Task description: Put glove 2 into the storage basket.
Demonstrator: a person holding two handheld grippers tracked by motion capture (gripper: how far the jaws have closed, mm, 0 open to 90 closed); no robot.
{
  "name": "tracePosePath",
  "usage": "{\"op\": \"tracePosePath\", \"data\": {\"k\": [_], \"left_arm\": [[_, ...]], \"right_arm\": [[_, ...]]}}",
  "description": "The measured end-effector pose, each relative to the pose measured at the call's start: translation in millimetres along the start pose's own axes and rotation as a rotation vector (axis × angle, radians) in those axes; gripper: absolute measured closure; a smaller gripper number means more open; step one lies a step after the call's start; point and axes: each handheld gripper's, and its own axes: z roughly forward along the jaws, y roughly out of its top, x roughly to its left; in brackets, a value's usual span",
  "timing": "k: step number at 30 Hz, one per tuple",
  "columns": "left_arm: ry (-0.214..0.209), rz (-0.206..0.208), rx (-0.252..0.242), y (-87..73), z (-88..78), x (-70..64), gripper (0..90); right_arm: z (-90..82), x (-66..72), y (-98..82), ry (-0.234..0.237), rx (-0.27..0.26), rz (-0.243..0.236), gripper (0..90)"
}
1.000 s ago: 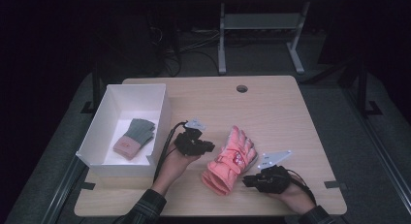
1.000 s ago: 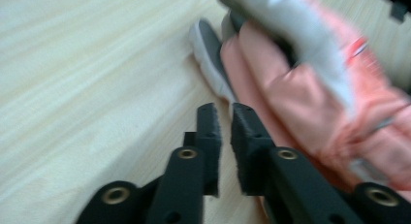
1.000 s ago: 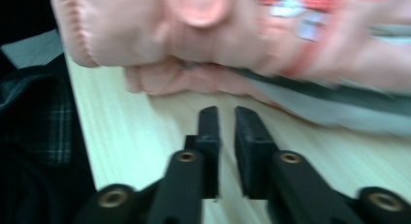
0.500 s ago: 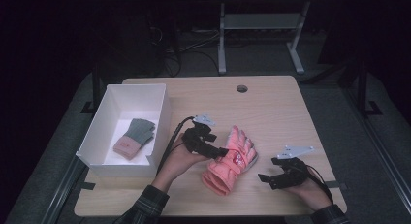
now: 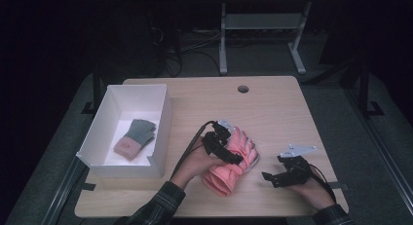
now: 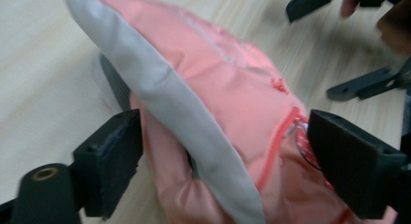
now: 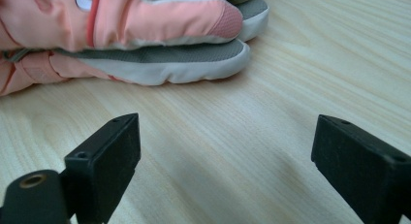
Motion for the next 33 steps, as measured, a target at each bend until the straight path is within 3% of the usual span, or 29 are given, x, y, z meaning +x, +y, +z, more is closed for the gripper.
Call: {"op": "tracePosePath", "data": {"k": [6,9,15,21,33], "left_arm": [[0.001,-0.006,0.046,-6.1,10.5,6.1,12.4],[-0.025,-0.043,0.057,-10.0,16.6,10.0,12.3],[-0.034,-0.069,0.107,-12.4,22.5,15.5,12.3],[-0.022,-0.049,0.121,-10.8,24.4,12.4,13.2],[-0.155,-0.095,0.114,-9.6,21.0,20.8,56.2]], "right_arm": [[-0.2,-0.7,0.7,-0.008,-0.009,-0.009,10.0],[-0.5,-0.9,1.1,-0.013,-0.007,-0.014,10.0],[-1.5,-1.3,1.4,-0.018,-0.014,-0.009,10.0],[-2.0,-1.2,1.6,-0.02,-0.023,-0.007,10.0],[-0.9,-1.5,1.1,-0.024,-0.019,-0.014,10.0]]}}
